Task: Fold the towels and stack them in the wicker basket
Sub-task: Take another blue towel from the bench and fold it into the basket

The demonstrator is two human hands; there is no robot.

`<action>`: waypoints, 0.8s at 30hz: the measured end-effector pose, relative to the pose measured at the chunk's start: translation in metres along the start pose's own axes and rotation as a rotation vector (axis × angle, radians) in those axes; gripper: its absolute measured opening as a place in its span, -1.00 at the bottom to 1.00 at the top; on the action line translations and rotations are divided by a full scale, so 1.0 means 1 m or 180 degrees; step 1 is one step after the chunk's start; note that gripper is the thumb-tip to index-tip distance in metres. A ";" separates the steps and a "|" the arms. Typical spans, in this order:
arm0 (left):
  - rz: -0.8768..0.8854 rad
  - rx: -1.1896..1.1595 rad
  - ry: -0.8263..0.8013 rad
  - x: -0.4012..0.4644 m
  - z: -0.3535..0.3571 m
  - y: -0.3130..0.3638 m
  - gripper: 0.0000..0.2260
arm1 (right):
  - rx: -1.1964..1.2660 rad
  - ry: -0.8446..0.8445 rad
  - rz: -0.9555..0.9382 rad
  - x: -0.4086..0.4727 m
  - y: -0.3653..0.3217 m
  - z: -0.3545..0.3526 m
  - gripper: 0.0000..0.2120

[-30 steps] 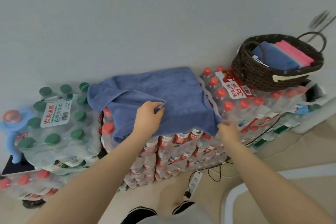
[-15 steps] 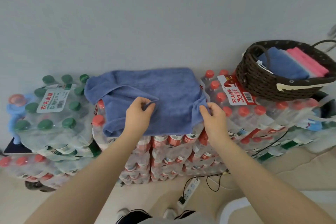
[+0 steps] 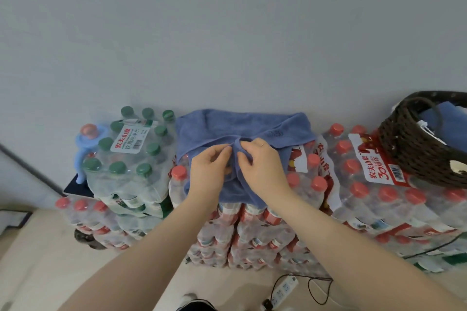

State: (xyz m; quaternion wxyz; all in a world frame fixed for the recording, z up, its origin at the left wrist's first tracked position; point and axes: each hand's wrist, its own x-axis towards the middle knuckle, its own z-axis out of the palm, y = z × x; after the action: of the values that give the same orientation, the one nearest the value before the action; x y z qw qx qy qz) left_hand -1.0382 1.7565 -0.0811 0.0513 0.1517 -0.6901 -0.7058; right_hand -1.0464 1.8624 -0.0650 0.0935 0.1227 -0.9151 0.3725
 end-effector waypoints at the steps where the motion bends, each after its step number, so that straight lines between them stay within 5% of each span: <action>1: 0.0044 0.0041 0.0110 0.002 -0.002 0.002 -0.87 | -0.0113 -0.0020 -0.0010 0.002 0.000 0.001 -0.80; 4: 0.0293 0.0307 0.0306 0.007 -0.007 0.011 -0.87 | -0.0204 0.0074 0.0214 0.010 -0.003 0.002 -0.77; 9: 0.0573 0.0469 -0.0070 0.009 -0.008 0.018 -0.83 | 0.0347 0.0343 0.0394 0.022 -0.013 0.014 -0.83; 24: 0.0528 0.0543 -0.0709 0.028 -0.022 0.020 -0.84 | 0.0818 0.0650 0.0443 0.020 -0.019 0.026 -0.83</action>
State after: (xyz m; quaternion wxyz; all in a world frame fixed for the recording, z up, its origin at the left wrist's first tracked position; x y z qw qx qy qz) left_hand -1.0614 1.7269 -0.0654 0.0196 0.0187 -0.7591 -0.6504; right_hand -1.0624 1.8278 -0.0656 0.1435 0.0314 -0.8520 0.5024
